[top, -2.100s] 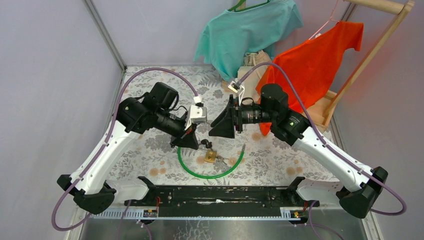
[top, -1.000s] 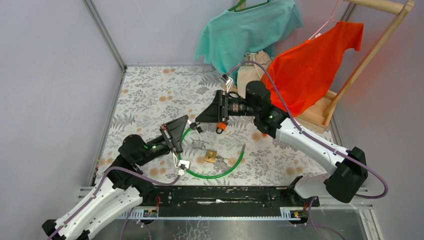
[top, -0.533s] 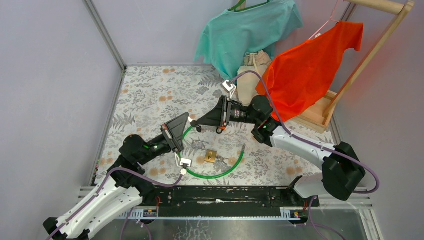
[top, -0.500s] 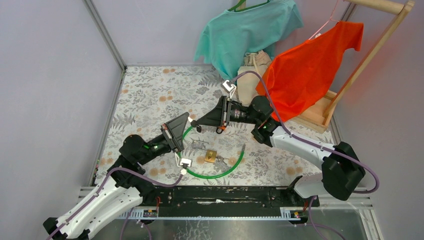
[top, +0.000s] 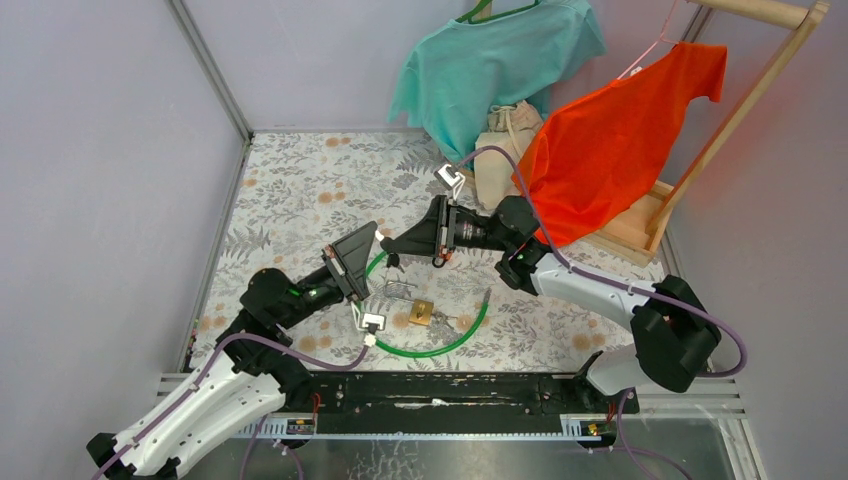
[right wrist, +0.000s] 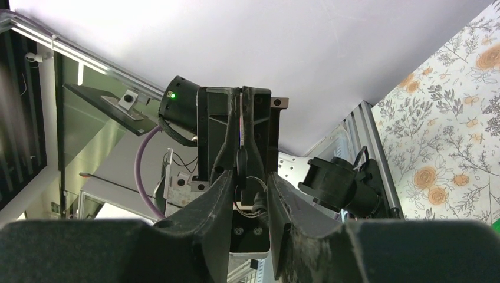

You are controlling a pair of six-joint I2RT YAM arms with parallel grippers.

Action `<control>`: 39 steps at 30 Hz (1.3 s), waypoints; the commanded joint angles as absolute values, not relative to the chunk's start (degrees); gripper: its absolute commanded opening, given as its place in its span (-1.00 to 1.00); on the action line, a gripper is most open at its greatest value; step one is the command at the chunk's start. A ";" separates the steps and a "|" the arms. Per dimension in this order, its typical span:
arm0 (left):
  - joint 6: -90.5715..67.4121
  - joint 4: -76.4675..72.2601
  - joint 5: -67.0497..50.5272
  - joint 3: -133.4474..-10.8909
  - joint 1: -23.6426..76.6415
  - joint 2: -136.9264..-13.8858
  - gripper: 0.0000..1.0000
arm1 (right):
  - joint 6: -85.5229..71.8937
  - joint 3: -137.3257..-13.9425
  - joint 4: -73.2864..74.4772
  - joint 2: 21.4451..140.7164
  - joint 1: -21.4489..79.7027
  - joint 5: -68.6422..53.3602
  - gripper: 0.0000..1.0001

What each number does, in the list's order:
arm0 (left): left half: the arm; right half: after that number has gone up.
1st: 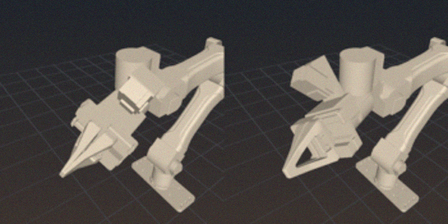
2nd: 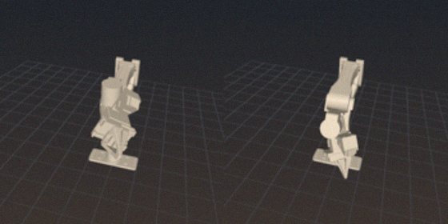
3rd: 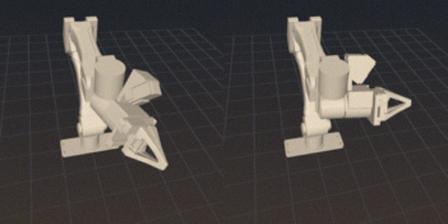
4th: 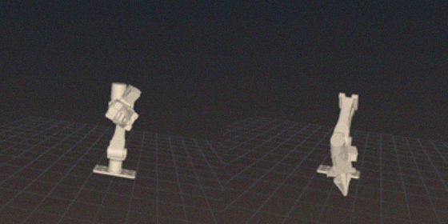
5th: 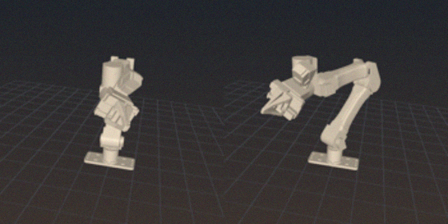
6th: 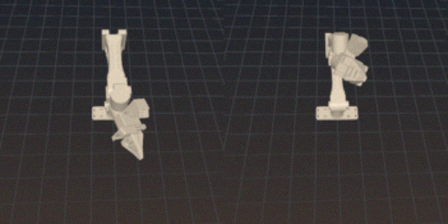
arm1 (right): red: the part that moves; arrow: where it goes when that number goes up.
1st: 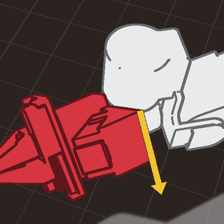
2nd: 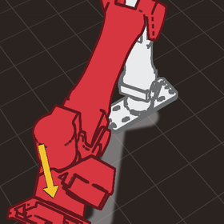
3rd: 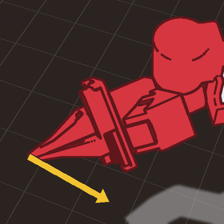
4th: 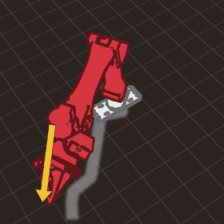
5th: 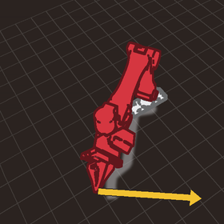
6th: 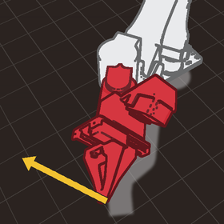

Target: Unlock with the key

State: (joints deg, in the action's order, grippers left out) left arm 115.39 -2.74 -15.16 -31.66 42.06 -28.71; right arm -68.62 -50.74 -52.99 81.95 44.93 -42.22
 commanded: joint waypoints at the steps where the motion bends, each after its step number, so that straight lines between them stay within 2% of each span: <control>1: 116.43 -7.01 -13.41 -31.35 42.41 -28.70 -1.00 | -67.58 -54.07 -54.83 82.63 46.05 -41.33 -0.36; 4: 116.48 -6.86 -12.89 -31.47 42.43 -28.83 -1.00 | -67.74 -54.57 -55.01 82.94 46.39 -41.23 -0.42; 5: 116.47 -6.87 -12.76 -31.38 42.43 -28.83 -1.00 | -67.78 -54.58 -55.12 82.96 46.48 -41.11 -0.50; 7: 116.61 -6.86 -12.51 -31.33 42.41 -28.87 -1.00 | -68.02 -54.48 -55.00 82.76 46.49 -40.38 -0.81; 9: 116.67 -6.93 -12.32 -31.27 42.43 -28.76 -1.00 | -68.27 -54.21 -54.89 82.47 46.49 -39.68 -0.99; 17: 118.50 -11.61 -12.18 -28.75 42.40 -28.52 -1.00 | -72.14 -52.15 -57.01 81.88 45.53 -38.56 -1.00; 18: 118.53 -12.50 -12.08 -28.39 42.40 -28.48 -0.94 | -72.64 -51.53 -58.12 81.66 45.11 -38.58 -1.00; 19: 118.36 -12.91 -11.90 -28.02 42.39 -28.42 -0.79 | -72.92 -50.98 -58.69 81.27 44.53 -38.61 -1.00; 20: 117.73 -12.97 -11.58 -27.98 42.45 -28.27 -0.54 | -72.81 -50.60 -58.31 80.66 43.78 -38.96 -1.00; 21: 116.64 -12.77 -11.24 -28.00 42.39 -28.06 -0.18 | -71.62 -50.51 -56.98 79.86 42.64 -39.99 -1.00; 22: 114.81 -11.85 -10.47 -28.46 42.42 -28.04 0.08 | -69.64 -50.71 -54.19 78.95 41.76 -41.24 -1.00; 24: 110.11 -6.83 -8.01 -31.11 42.43 -28.04 0.50 | -62.14 -52.30 -43.90 76.37 40.79 -43.59 -1.00; 27: 96.23 5.84 -4.53 -37.90 42.47 -29.36 0.98 | -45.89 -57.33 -20.78 72.61 40.69 -44.60 -1.00; 31: 72.47 21.25 -2.73 -49.63 42.36 -35.55 1.00 | -30.15 -61.20 -1.81 69.82 40.69 -45.77 -1.00; 35: 58.61 39.65 -10.87 -61.65 42.36 -43.42 1.00 | -21.93 -64.02 8.43 69.55 40.69 -48.90 -1.00; 39: 43.92 46.52 -15.75 -68.42 42.36 -49.93 1.00 | -14.51 -66.00 15.37 68.83 40.71 -49.31 -1.00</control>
State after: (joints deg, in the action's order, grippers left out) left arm 64.69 31.29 -9.91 -63.48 42.06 -44.71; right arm -27.03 -62.57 3.18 70.04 40.62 -46.41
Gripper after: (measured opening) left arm 0.998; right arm 0.023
